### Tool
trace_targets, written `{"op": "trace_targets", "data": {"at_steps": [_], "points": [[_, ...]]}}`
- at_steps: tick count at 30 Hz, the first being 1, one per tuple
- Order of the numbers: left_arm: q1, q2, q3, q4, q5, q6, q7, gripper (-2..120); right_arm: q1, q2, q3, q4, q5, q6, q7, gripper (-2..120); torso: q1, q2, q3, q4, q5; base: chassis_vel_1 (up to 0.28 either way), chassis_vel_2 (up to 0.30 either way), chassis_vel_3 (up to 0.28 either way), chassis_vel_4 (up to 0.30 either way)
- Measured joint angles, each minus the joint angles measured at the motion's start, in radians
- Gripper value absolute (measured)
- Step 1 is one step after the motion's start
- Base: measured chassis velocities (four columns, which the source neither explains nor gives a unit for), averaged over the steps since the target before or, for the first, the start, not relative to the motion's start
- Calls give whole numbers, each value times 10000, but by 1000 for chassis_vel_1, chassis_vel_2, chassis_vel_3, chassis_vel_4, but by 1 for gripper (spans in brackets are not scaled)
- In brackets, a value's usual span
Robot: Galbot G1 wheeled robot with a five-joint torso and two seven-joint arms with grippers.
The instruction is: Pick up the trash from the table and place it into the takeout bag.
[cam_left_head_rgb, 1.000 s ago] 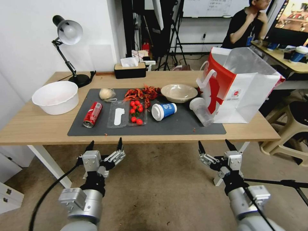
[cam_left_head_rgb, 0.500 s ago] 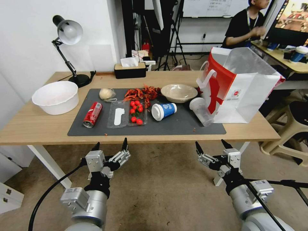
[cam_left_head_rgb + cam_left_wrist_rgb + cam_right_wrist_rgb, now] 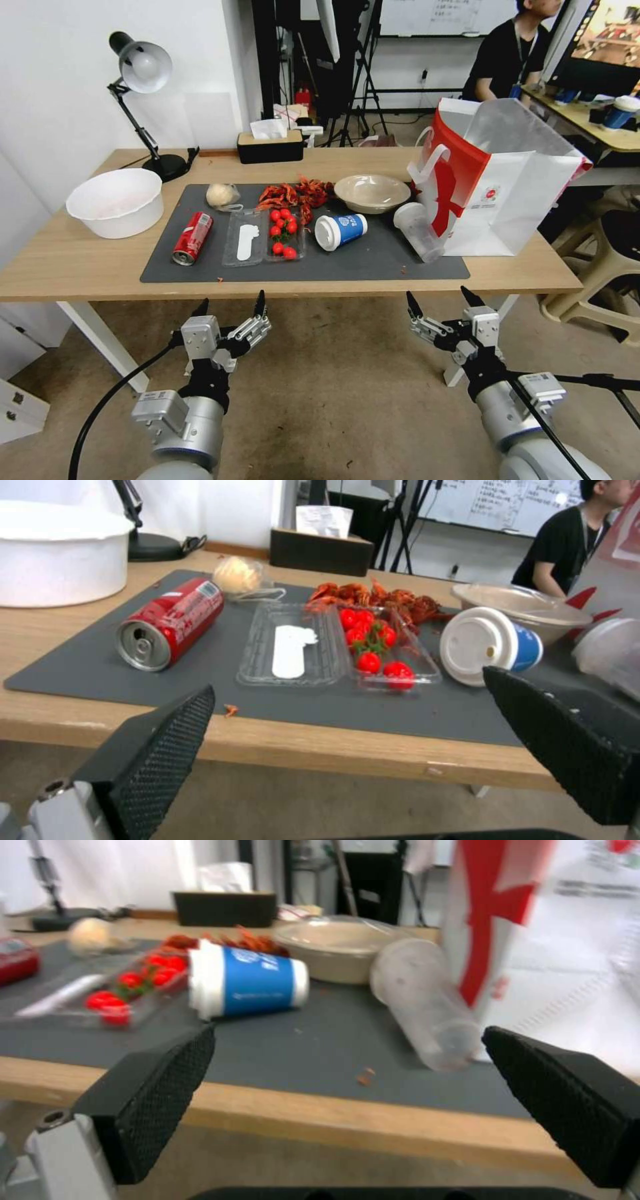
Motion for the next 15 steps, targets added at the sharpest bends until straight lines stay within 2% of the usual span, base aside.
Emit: {"op": "trace_targets", "data": {"at_steps": [7,15], "points": [[-221,13,-65,418,-119,-3,78,100,1067,-597,-27,-942,816,461,-679,100,2,-1,0,1,1,0,0,0,0],[-228,24,56,620,-70,-143,90,100,2290,-916,-248,-1753,827,272,-757,100,2,-1,0,0,-1,0,0,0,0]]}}
